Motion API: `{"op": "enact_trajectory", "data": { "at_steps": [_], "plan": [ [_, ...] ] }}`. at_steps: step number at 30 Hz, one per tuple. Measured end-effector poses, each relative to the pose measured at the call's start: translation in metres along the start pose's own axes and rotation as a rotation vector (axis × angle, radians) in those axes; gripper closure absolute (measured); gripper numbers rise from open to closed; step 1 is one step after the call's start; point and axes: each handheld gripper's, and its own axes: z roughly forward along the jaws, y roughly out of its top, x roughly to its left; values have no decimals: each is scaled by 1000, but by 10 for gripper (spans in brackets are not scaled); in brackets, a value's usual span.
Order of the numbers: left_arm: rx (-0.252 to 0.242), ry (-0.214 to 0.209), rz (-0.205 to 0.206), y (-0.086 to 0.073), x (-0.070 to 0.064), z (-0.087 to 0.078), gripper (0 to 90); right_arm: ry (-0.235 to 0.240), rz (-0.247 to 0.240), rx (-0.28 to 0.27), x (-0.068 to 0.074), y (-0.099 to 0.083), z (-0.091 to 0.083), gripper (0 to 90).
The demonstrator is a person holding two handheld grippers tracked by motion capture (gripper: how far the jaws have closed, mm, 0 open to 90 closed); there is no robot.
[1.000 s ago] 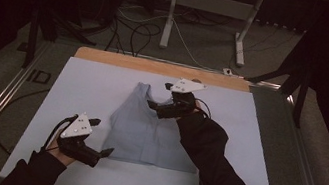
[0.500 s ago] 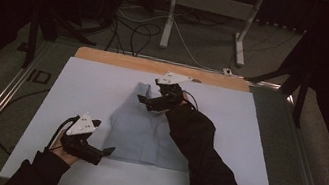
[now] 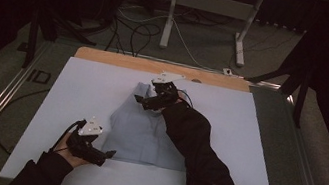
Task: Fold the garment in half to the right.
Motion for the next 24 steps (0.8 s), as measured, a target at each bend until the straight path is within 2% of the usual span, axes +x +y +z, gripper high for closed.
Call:
{"op": "enact_trajectory", "data": {
  "at_steps": [1,2,5,11,15,19,22,24],
  "plan": [
    [0,0,0,0,0,0,73,0,0,0,0,0,0,90],
    [25,-7,7,-2,0,3,75,0,-5,4,1,0,0,90],
    [37,-10,11,-4,1,6,111,-1,-8,5,1,0,1,90],
    [83,-5,4,-8,5,12,241,4,-15,7,2,0,1,90],
    [95,-29,17,-9,4,15,329,3,-17,10,2,0,1,90],
    [101,-42,7,-9,4,18,365,8,-10,15,1,0,3,90],
    [107,-48,17,-9,2,19,426,10,-10,11,1,1,3,90],
    [115,-38,29,-8,-1,20,437,10,-10,15,1,2,4,90]
  ]
}}
